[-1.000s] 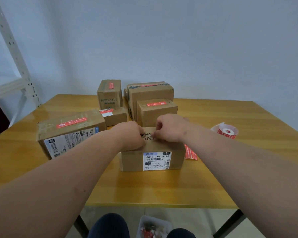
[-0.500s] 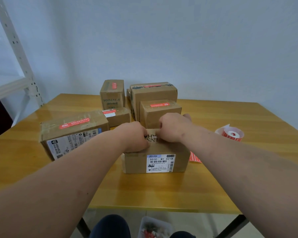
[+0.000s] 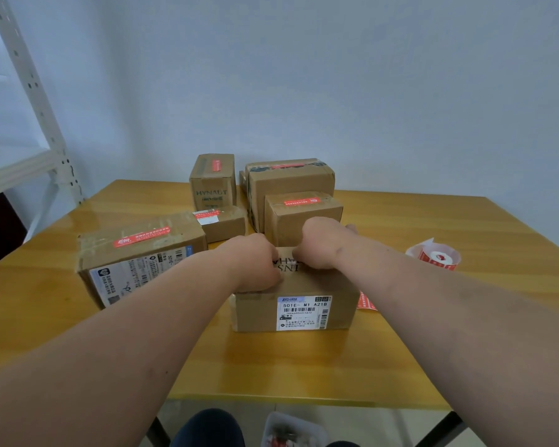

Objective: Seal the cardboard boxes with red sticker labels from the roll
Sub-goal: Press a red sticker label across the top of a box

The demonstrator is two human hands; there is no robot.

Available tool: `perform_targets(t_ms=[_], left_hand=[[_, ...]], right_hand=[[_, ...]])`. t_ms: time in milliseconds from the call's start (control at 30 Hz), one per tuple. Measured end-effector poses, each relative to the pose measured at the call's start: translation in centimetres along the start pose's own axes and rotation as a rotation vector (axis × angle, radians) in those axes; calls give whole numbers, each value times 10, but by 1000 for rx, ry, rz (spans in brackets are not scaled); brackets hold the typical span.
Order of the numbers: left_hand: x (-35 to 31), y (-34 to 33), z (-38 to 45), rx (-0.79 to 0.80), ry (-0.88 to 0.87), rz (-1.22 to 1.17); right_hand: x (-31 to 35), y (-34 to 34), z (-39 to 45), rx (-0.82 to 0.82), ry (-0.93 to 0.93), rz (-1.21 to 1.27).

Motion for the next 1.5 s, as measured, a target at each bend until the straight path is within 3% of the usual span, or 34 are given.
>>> perform_targets(t_ms=[533,800,1067,1300,1500], left_hand=[[0,0,0,32,0,-4],[2,-3,3,42,-1,-5],[2,-2,-2,26,-17,-36],[-1,-1,-6,-7,-61,-258],[-7,-2,3,-30,-52,-205]], right_hand=[[-7,-1,0,68,-48,163],[-9,26,4,67,37,395],[-25,8,1,88,33,55],[-32,-3,-7,201,89,8],[-41,-7,-13,300,104,94]])
Point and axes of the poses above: each hand's wrist, its own z-axis towards the middle knuckle, its own y-axis out of the back of the hand, x = y × z, the point moved 9 cm from there along z, towards the middle knuckle, and after that the axes turned 8 degrees about -y, right-handed, at the moved point
